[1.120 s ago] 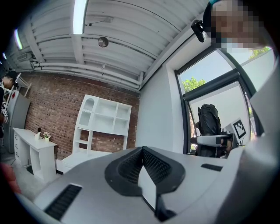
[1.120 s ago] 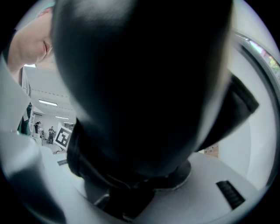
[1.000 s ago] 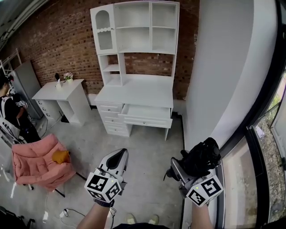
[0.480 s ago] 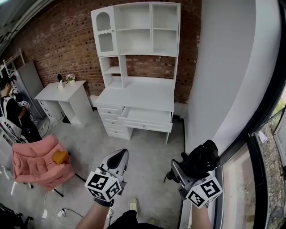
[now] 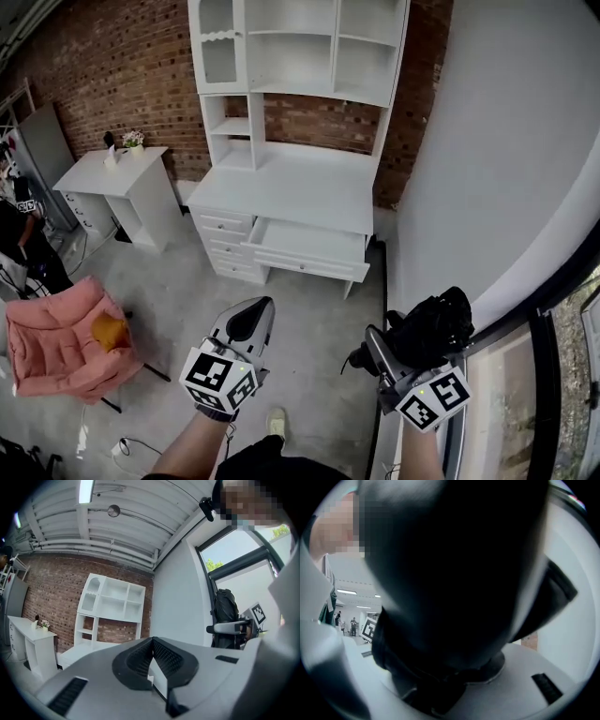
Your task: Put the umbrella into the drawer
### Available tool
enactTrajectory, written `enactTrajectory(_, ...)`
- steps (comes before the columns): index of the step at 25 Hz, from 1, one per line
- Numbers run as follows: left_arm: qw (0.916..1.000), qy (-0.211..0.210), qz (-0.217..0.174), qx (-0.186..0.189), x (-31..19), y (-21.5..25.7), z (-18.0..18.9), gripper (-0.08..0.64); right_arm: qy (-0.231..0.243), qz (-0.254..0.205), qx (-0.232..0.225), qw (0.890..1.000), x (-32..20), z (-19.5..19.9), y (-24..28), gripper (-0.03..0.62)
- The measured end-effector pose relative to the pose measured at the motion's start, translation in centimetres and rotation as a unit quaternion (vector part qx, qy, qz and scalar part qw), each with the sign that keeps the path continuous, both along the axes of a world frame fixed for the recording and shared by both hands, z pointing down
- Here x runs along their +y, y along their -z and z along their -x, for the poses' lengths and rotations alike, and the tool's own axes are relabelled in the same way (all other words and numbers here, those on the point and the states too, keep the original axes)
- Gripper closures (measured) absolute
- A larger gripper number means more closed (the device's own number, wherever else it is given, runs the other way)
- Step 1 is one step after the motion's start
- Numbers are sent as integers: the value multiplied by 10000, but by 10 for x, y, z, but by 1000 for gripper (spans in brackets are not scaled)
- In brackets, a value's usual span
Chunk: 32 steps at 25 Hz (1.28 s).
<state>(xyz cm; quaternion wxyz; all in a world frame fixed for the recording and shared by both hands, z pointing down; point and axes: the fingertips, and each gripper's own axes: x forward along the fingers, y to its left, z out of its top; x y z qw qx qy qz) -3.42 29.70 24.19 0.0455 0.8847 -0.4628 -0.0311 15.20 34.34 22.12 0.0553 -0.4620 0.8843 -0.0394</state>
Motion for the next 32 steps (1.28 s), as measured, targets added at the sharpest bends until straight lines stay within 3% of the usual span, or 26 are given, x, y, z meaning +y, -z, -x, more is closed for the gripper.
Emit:
enactTrajectory(7, 9999, -129, 46, 101, -109, -8, 32, 554, -116, 41, 77, 9999, -101, 35, -2, 416)
enactTrajectory(13, 9997, -128, 161, 131, -174, -16, 41, 554, -64, 107, 132, 9998, -166, 45, -5, 416)
enactTrajectory(21, 9997, -16, 238, 63, -253, -34, 31, 554, 240, 182, 77, 9995, -262, 44, -27, 416)
enactTrajectory(32, 9979, 563, 322, 67, -398, -38, -1, 554, 986, 337, 196, 9944, -435, 14, -40, 416)
